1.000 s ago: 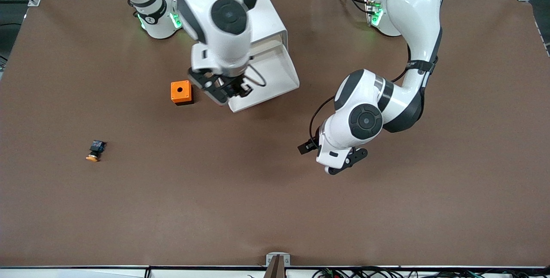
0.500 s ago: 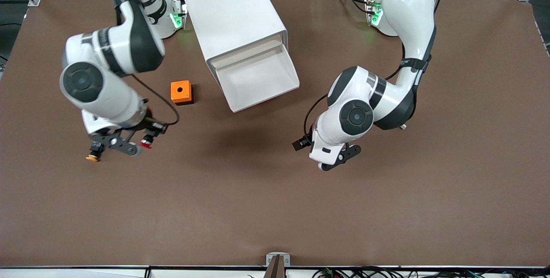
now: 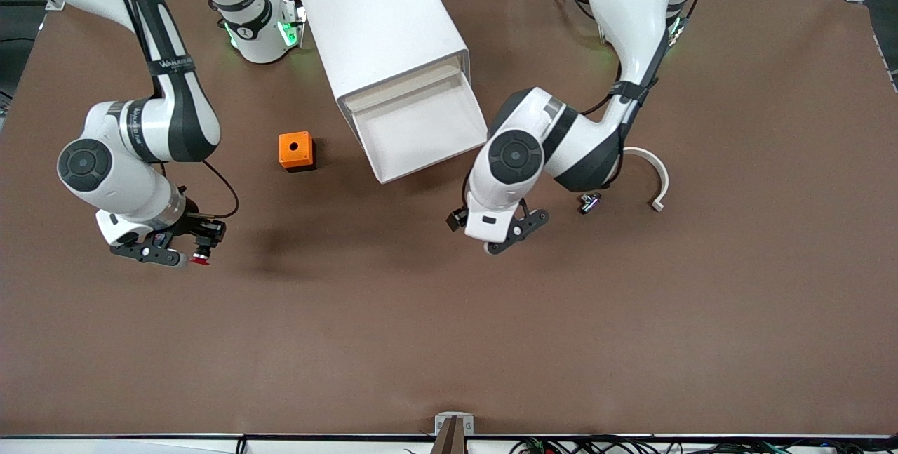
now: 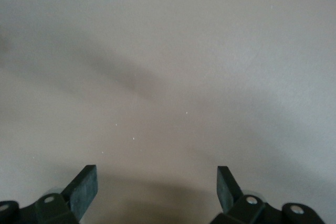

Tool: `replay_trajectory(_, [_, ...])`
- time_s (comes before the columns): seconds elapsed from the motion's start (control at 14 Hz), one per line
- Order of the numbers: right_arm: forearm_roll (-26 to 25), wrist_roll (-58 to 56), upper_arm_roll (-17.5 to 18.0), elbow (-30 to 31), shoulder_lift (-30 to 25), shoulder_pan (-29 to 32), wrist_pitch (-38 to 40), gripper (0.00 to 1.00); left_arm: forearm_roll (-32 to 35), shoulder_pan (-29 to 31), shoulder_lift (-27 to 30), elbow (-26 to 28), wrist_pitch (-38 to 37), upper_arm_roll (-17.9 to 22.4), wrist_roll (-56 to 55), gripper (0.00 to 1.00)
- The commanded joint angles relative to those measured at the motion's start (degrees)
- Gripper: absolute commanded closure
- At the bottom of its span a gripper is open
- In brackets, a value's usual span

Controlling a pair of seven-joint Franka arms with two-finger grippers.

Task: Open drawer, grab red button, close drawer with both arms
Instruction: 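Set the red button beside the yellow button with the right gripper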

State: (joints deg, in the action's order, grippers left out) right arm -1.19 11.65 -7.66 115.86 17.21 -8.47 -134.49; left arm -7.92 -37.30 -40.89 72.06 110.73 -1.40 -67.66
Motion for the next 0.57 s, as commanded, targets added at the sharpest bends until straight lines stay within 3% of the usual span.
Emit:
replay_trajectory(0.0, [-0.22,-6.1,1.24,6.38,-1.21,4.5,-7.78,1.0,1.41,-2.24,0.38,1.68,1.59,0.61,-1.15,0.0])
replay_trajectory(0.5, [-0.22,-9.19,1.24,9.64,2.21,8.02,-14.73,1.0,0.72,-5.76,0.02,2.82,1.07,0.26,-0.36,0.0])
